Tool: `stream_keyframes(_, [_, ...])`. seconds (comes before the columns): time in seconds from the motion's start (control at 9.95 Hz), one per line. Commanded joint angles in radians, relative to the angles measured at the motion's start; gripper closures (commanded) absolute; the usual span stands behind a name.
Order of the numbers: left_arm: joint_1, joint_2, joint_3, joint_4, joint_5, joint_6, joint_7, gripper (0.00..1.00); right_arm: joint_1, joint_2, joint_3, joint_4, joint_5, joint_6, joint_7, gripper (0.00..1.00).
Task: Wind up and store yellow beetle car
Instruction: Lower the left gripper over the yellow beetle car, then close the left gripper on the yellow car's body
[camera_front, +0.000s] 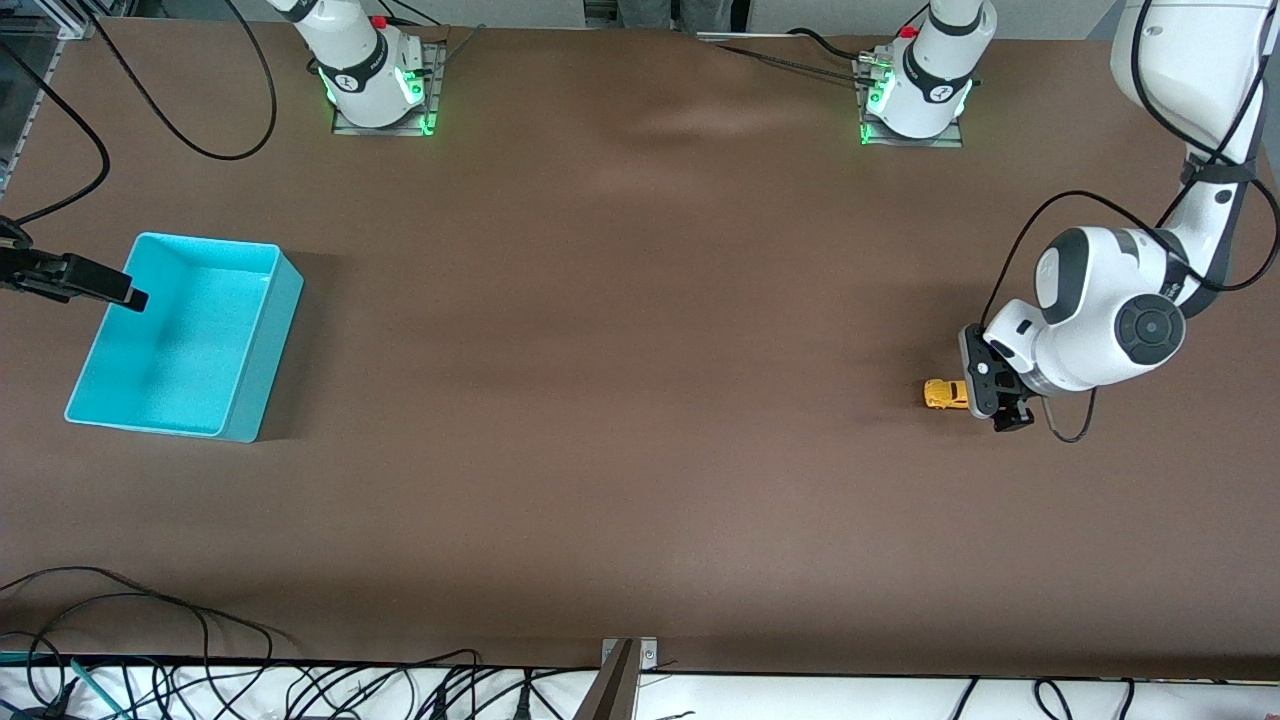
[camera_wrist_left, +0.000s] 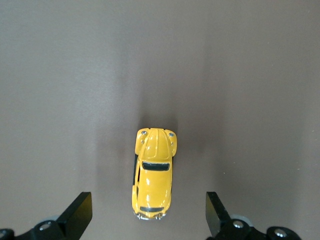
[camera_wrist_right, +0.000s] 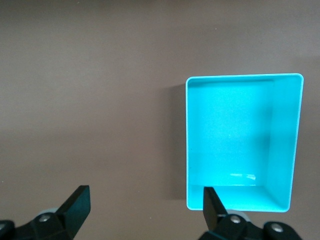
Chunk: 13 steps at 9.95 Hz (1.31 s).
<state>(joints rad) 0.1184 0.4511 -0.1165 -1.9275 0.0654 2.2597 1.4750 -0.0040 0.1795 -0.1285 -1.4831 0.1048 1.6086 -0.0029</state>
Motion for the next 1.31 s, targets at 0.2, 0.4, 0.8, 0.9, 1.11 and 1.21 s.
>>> stream_keyframes(0.2, [0.044, 0.078, -0.003, -0.004, 0.013, 0.078, 0.108, 0.00, -0.007, -0.006, 0.003, -0.005, 0.007, -0.001, -0.008, 0.00])
stream_keyframes(0.4, [0.046, 0.078, -0.005, -0.011, 0.011, 0.084, 0.108, 0.00, -0.008, -0.006, 0.003, -0.005, 0.007, -0.001, -0.008, 0.00])
stream_keyframes(0.8, [0.033, 0.092, -0.008, -0.019, 0.011, 0.103, 0.108, 0.11, -0.007, -0.006, 0.003, -0.005, 0.007, -0.001, -0.003, 0.00])
stream_keyframes(0.9, [0.033, 0.093, -0.008, -0.019, 0.011, 0.103, 0.108, 0.31, -0.007, -0.006, 0.003, -0.005, 0.007, 0.001, -0.005, 0.00])
stream_keyframes(1.11, [0.032, 0.098, -0.008, -0.019, 0.011, 0.103, 0.108, 0.68, -0.007, -0.006, 0.003, -0.005, 0.007, 0.001, -0.006, 0.00])
stream_keyframes(1.21, [0.035, 0.101, -0.008, -0.019, 0.011, 0.103, 0.110, 0.84, -0.008, -0.006, 0.003, -0.005, 0.007, -0.001, -0.006, 0.00])
